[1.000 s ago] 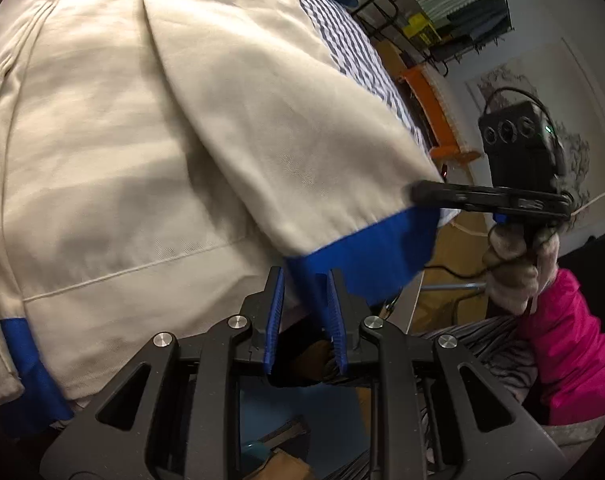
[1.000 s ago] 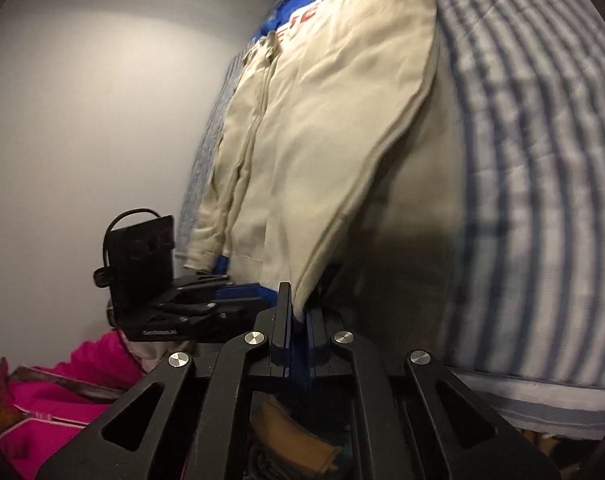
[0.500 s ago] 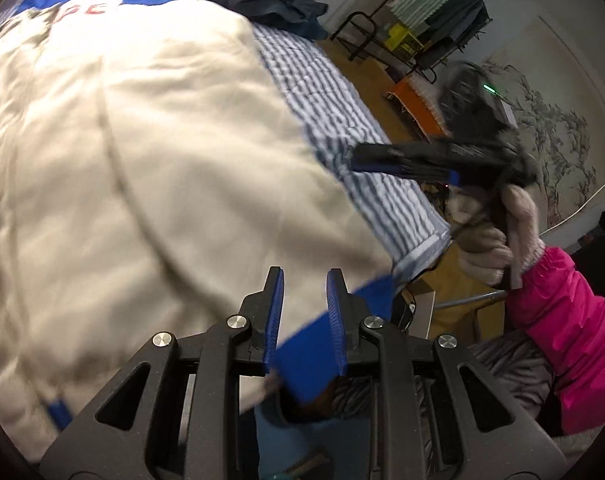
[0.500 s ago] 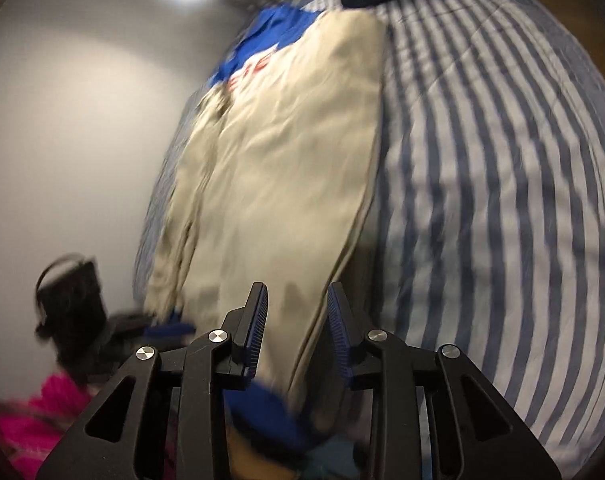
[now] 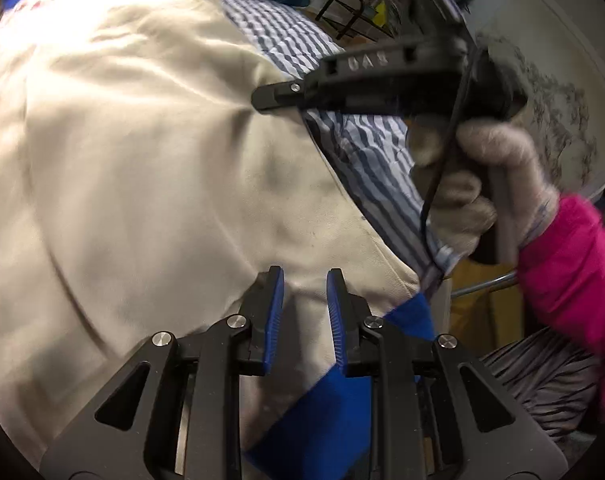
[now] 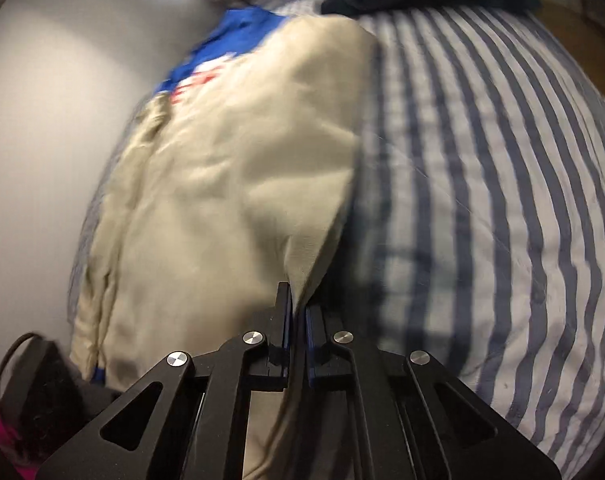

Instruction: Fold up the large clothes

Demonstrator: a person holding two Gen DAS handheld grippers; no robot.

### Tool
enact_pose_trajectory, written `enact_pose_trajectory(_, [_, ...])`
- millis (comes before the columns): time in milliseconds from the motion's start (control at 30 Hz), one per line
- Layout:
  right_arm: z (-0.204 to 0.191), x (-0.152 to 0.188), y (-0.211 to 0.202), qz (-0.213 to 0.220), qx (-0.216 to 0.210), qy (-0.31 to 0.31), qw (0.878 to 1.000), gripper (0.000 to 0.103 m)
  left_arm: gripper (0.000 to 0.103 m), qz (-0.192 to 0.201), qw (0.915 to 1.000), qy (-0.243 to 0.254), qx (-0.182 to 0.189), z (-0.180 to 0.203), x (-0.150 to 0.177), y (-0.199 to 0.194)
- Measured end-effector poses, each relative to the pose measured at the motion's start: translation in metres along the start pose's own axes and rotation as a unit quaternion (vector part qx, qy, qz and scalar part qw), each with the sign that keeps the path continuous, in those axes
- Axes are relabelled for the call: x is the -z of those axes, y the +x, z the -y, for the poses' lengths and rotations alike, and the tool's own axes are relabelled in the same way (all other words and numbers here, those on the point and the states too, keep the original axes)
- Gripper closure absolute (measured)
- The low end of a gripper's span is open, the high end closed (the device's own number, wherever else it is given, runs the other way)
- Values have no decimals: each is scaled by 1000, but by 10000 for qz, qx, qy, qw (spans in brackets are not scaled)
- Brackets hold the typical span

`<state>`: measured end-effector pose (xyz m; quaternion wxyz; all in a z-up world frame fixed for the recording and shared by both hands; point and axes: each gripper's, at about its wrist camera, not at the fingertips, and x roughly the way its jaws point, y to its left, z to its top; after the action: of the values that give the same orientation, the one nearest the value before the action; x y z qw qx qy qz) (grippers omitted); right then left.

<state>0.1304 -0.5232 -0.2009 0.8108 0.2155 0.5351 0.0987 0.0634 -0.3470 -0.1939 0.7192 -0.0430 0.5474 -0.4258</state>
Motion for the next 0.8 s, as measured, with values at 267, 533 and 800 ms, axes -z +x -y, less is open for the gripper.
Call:
enact_pose_trajectory(267, [-8,38,-66,43,-418,12,9991,92,82,376,9985,144,-364,-4,13,-41])
enact_pose_trajectory(533, [-23,117,-66,-932,-1039,-120,9901,81,82,311,9984,5,-473,-17,18,-36])
enact_pose_trajectory(800, [10,129,-60,-1016,-1555,985,9776,98,82,271,9975,191,-631,-14,23,-30])
